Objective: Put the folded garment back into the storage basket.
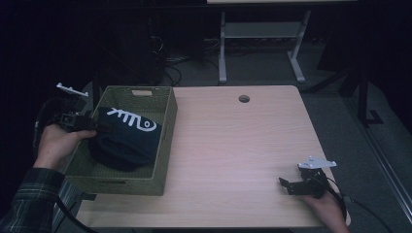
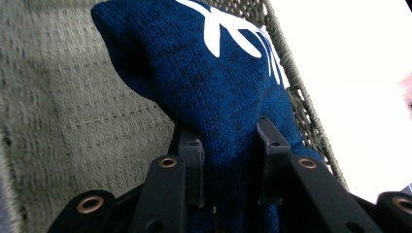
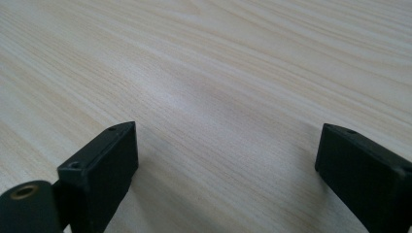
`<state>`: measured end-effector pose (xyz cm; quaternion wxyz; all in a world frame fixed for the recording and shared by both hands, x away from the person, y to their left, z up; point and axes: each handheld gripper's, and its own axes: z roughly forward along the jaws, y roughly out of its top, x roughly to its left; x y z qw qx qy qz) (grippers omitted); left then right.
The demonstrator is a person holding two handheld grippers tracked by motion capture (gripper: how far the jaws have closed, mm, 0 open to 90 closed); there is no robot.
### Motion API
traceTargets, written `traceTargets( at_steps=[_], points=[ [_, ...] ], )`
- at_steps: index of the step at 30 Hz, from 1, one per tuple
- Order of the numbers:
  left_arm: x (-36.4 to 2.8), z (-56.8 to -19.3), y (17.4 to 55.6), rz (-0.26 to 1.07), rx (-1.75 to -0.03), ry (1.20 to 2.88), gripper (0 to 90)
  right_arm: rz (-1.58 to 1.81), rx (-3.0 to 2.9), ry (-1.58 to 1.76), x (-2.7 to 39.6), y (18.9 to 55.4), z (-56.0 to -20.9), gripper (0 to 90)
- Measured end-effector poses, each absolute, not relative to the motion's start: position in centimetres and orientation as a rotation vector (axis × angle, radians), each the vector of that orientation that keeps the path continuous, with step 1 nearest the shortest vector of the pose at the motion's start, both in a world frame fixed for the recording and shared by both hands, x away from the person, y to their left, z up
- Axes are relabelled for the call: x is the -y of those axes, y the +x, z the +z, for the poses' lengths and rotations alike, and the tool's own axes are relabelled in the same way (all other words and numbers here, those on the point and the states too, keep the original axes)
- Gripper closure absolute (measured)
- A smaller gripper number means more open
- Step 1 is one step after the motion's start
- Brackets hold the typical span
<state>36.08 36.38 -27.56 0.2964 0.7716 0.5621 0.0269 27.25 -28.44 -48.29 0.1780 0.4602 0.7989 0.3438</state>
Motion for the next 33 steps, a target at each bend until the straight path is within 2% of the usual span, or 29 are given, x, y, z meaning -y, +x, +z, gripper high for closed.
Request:
traceTargets(
  at_steps=[14,27,33],
  points=[
    [-36.2,-31.1,37.7,0.028,-1.503,2.089,69.5,0.972,-2.26,1.302,28.4,27.2,-48.3,7.9],
    [-37.1,-33.6,39.0,0.11,-1.524,2.147,65.1,0.972,-2.26,1.302,28.4,27.2,-48.3,8.0],
    [-37.7,-33.8,39.1,0.169,-1.547,2.161,58.8,0.972,-2.261,1.302,28.4,27.2,-48.3,8.0]
  ],
)
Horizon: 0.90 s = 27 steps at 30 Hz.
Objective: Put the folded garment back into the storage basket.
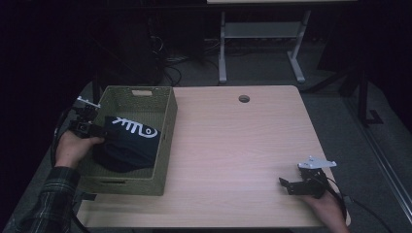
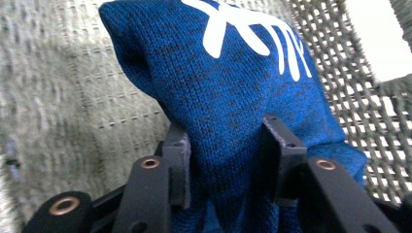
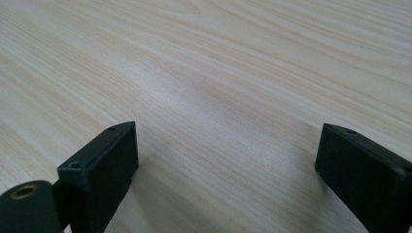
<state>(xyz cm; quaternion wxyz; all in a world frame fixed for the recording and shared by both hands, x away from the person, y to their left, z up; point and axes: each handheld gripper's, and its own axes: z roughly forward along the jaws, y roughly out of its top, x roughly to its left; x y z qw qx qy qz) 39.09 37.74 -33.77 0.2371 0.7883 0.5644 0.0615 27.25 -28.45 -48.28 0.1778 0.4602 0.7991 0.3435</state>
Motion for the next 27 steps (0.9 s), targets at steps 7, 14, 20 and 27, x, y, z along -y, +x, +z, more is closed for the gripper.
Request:
traceTargets(
  at_steps=[7,14,20,27],
  points=[
    [-38.3,-33.8,39.1,0.213,-1.579,2.171,53.5,0.971,-2.262,1.302,28.4,27.2,-48.3,8.0],
    [-39.1,-33.2,38.7,0.282,-1.614,2.152,49.3,0.971,-2.262,1.302,28.4,27.2,-48.3,8.0],
    [-39.5,-32.4,38.2,0.312,-1.607,2.124,43.9,0.971,-2.261,1.302,28.4,27.2,-48.3,8.0],
    [-38.3,-31.8,37.7,0.306,-1.552,2.099,36.6,0.97,-2.262,1.302,28.4,27.2,-48.3,8.0]
  ],
)
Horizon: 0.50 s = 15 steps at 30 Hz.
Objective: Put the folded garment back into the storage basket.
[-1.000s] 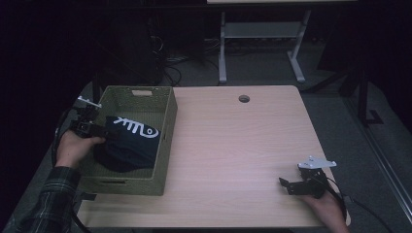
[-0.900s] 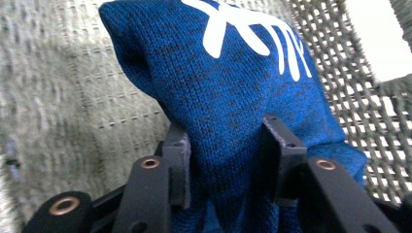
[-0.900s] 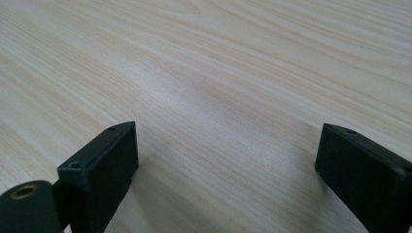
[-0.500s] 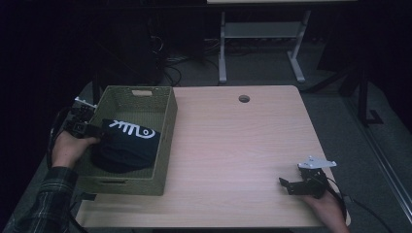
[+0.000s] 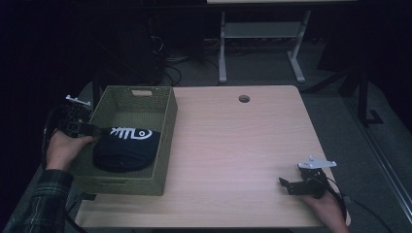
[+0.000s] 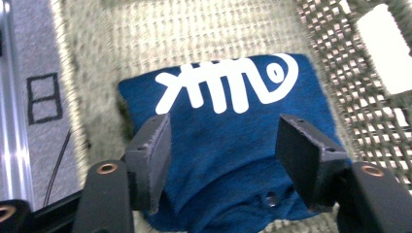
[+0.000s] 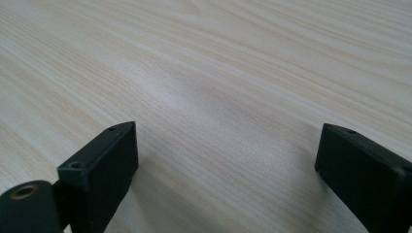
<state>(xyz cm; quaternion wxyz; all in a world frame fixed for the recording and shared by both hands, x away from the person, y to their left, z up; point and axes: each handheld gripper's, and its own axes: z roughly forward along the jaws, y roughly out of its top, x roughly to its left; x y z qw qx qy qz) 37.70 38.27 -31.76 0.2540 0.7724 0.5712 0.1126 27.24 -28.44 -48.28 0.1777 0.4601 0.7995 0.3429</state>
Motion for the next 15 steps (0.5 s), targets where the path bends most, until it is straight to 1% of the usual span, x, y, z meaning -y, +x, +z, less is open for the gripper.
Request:
traceTargets(
  at_steps=[6,8,13,15],
  points=[
    [-36.8,-31.0,37.6,0.314,-1.492,2.084,26.5,0.97,-2.262,1.302,28.4,27.2,-48.3,8.0],
    [-36.2,-30.8,37.6,0.314,-1.47,2.091,25.2,0.97,-2.262,1.302,28.4,27.2,-48.3,7.9],
    [-34.6,-30.7,37.6,0.314,-1.425,2.116,17.5,0.97,-2.262,1.302,28.4,27.2,-48.3,7.9],
    [-33.9,-30.7,37.5,0.31,-1.403,2.12,16.2,0.97,-2.262,1.303,28.4,27.2,-48.3,7.9]
  ],
)
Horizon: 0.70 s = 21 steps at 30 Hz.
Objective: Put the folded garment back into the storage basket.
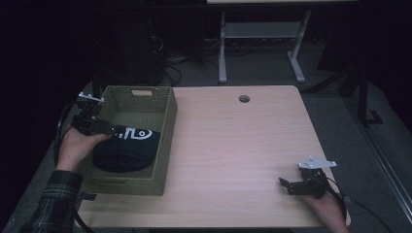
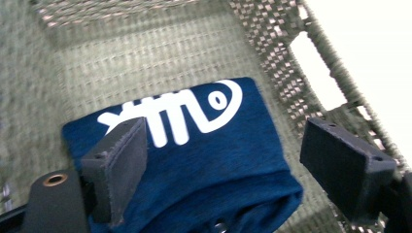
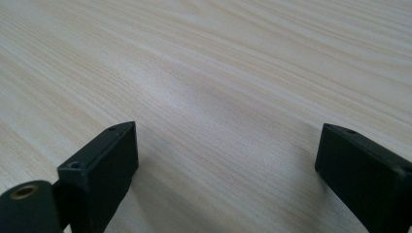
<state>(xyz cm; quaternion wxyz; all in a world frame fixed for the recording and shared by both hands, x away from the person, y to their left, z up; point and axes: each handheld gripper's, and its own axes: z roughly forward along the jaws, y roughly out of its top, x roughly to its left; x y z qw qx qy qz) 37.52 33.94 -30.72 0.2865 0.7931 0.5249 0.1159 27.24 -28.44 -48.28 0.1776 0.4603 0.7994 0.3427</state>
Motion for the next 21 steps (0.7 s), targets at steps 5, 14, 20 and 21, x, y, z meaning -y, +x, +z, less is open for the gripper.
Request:
traceTargets(
  at_steps=[5,14,20,21],
  points=[
    [-32.5,-30.5,37.3,0.313,-1.352,2.118,13.4,0.97,-2.262,1.302,28.4,27.2,-48.3,7.9],
    [-29.0,-30.2,36.8,0.319,-1.261,2.141,13.1,0.97,-2.261,1.296,28.5,27.3,-48.3,8.0],
    [-26.4,-30.0,36.5,0.302,-1.187,2.14,13.2,0.97,-2.261,1.297,28.5,27.3,-48.3,7.9],
    [-26.0,-30.0,36.4,0.303,-1.176,2.143,13.2,0.97,-2.261,1.296,28.5,27.3,-48.3,7.9]
  ],
)
